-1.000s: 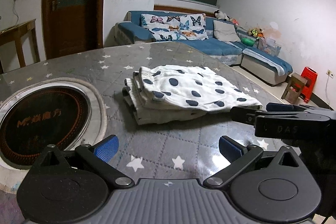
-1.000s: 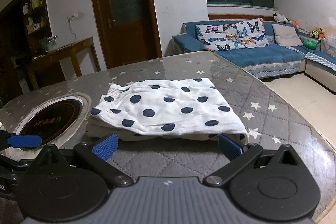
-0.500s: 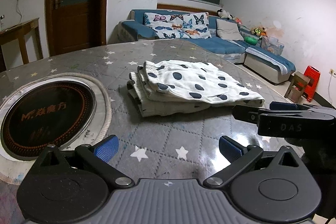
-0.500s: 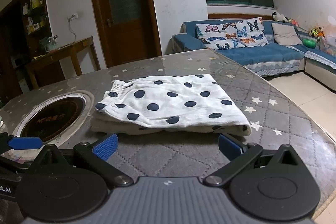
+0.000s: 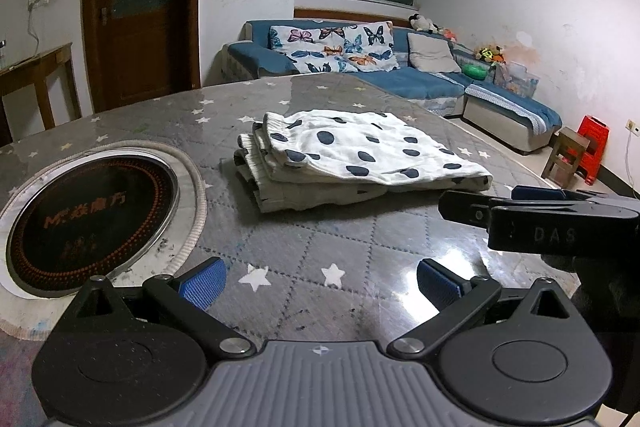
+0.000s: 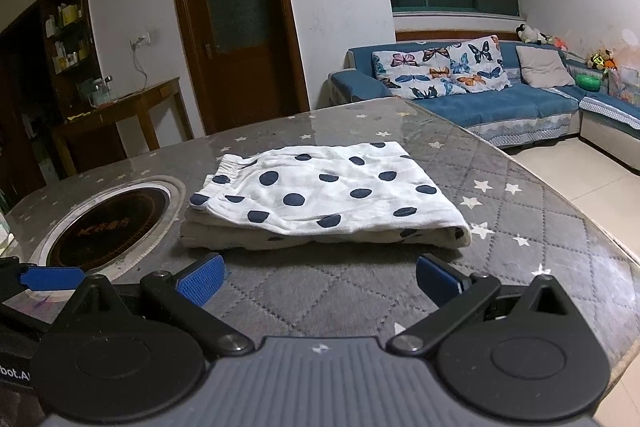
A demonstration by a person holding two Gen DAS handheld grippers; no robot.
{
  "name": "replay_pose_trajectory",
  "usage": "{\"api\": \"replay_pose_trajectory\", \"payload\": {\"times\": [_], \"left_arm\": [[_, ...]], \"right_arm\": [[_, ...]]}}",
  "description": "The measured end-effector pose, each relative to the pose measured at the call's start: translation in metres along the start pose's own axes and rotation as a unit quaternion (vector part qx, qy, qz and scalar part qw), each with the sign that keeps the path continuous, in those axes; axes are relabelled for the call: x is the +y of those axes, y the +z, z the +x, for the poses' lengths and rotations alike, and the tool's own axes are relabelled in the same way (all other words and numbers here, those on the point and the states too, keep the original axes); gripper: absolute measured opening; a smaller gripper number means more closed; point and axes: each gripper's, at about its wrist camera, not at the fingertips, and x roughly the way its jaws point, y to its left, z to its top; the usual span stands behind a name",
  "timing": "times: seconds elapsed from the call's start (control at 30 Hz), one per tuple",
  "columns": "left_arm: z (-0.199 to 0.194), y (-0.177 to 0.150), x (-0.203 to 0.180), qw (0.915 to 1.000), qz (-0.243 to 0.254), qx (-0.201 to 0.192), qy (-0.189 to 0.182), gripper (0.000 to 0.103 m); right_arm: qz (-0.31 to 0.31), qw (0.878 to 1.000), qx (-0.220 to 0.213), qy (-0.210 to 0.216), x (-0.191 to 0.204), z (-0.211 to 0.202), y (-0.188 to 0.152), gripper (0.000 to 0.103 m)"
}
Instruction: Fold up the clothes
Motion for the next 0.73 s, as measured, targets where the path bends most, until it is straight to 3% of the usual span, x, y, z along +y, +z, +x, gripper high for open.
{"api": "replay_pose_trajectory", "payload": {"times": [0.73], "left_arm": [[-0.012,-0.01,-0.011,1.0,0.008,-0.005,0.002,0.103]], "right_arm": [[-0.002,1.0,-0.008,0.001,0.004,-0.017,-0.01,0.103]]}}
